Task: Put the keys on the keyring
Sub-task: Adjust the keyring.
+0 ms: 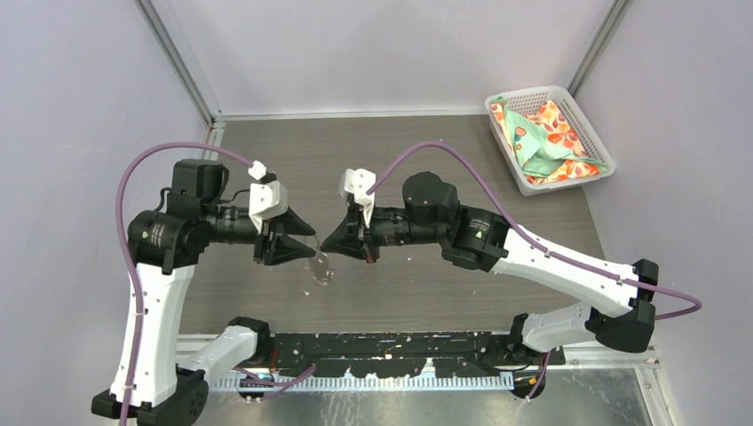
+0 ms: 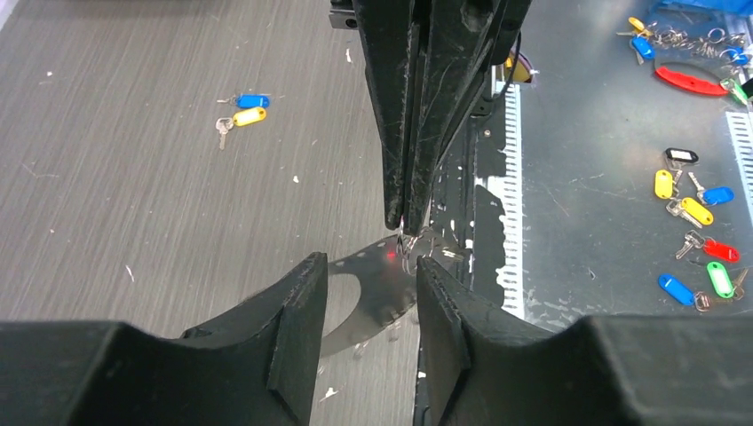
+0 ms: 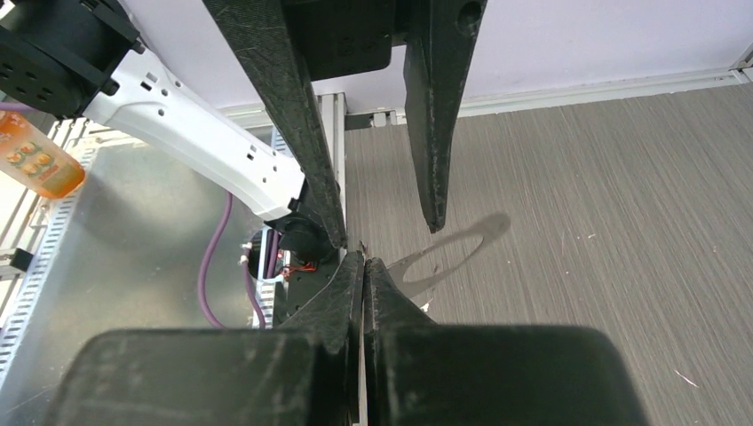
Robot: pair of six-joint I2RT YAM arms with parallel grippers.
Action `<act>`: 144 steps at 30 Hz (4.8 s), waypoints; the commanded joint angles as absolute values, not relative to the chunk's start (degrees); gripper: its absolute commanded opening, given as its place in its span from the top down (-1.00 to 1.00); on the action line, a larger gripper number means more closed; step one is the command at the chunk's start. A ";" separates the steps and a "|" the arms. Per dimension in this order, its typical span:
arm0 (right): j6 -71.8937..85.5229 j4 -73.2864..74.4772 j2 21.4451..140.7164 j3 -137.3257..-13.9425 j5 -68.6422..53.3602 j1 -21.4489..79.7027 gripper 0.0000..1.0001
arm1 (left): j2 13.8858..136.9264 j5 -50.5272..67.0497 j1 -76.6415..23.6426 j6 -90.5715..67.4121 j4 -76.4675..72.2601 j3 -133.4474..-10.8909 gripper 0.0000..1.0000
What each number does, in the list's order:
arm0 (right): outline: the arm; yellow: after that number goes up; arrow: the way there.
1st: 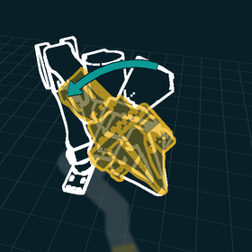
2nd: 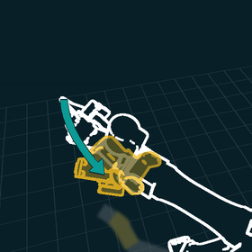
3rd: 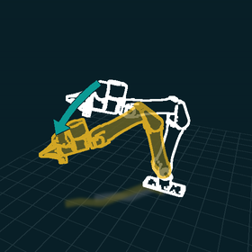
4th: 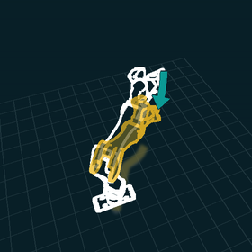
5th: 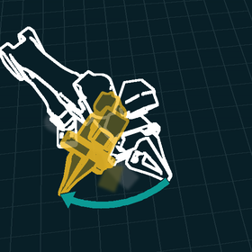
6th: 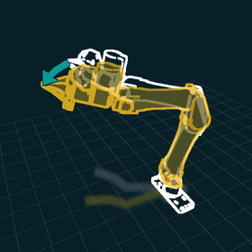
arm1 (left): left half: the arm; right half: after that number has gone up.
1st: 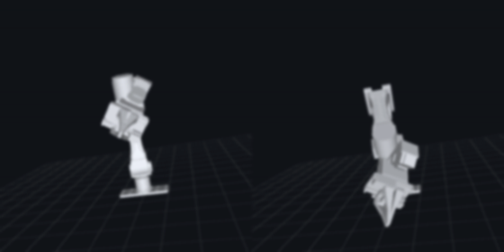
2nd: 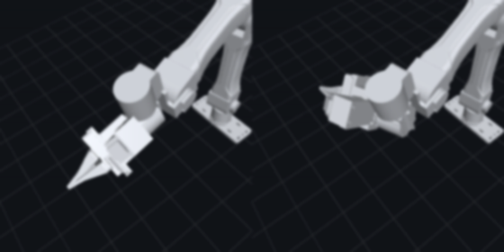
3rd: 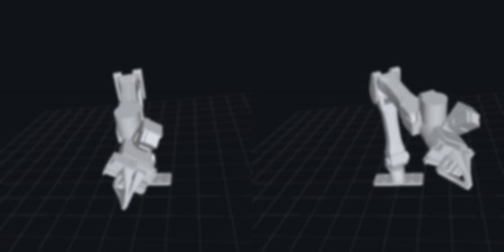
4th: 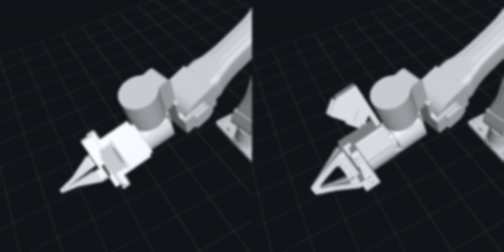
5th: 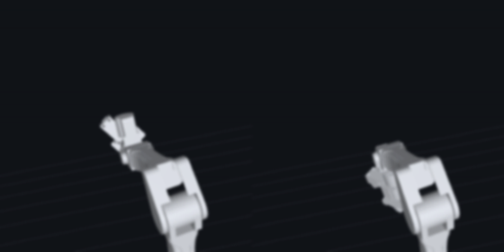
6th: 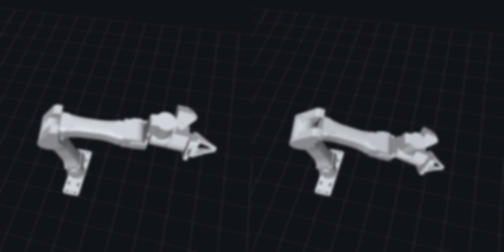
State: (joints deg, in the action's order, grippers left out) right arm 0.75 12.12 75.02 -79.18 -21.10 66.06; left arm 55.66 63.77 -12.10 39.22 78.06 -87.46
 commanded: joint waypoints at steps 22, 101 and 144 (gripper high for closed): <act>1.29 8.66 76.41 -84.69 -23.54 66.97 0.98 | 57.10 60.91 -16.59 43.83 82.66 -90.09 0.99; -5.57 0.98 63.11 -73.20 -18.08 68.99 0.34 | 34.71 71.10 -16.70 -17.92 -1.26 -58.48 1.00; 1.70 13.14 70.42 -85.70 -24.41 67.75 0.94 | 35.86 78.18 -16.70 -21.88 -4.13 -58.03 1.00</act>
